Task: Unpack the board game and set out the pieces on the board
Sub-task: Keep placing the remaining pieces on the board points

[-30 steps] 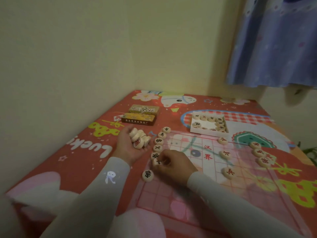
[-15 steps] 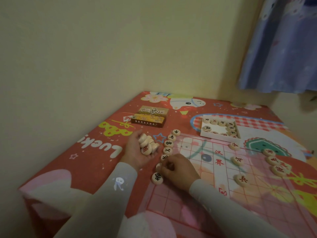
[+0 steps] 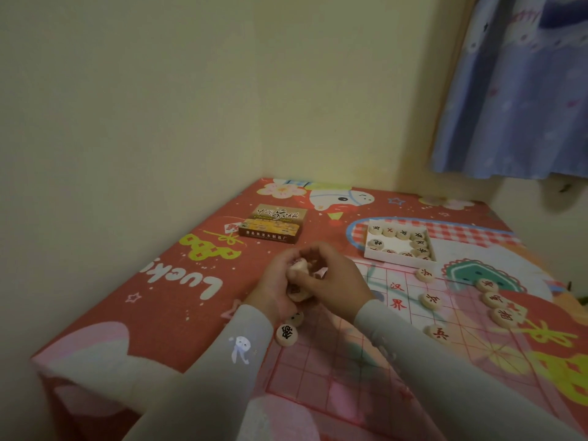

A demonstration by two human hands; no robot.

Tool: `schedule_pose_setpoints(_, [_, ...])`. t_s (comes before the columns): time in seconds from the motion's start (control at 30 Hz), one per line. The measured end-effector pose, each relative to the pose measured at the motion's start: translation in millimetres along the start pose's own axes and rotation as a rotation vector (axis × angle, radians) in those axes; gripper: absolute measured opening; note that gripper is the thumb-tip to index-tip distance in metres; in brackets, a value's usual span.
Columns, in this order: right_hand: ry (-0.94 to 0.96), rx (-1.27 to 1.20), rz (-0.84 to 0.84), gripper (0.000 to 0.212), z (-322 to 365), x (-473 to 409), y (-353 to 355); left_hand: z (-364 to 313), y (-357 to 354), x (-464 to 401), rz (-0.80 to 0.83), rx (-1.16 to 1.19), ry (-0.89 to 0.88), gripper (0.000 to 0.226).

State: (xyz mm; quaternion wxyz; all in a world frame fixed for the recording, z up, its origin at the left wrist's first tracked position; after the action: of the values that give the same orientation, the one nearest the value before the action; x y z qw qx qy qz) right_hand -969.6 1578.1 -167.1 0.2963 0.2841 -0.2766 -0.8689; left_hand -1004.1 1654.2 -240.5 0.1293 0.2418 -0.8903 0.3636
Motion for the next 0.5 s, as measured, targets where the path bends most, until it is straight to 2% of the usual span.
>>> schedule_pose_setpoints(0.23, [-0.021,-0.077,-0.043,0.034,-8,6,2,14,-1,1,-0.013,0.111,0.069,0.046])
schedule_pose_setpoints(0.5, [-0.138,-0.244,-0.157,0.032,-43,14,30,23,-17,-8,0.074,0.149,0.090,0.034])
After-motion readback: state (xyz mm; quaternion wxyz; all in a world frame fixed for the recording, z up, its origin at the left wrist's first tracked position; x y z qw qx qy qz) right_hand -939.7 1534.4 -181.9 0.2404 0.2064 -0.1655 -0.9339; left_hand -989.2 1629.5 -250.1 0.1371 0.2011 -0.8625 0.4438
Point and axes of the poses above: each hand's wrist, its own x-axis away from the middle knuckle, its own y-axis out of the back of the hand, z = x × y, the point moved 9 cm from there along -x, towards the middle knuckle, and after that the axes turned 8 degrees about x, right-handed, at the moved point
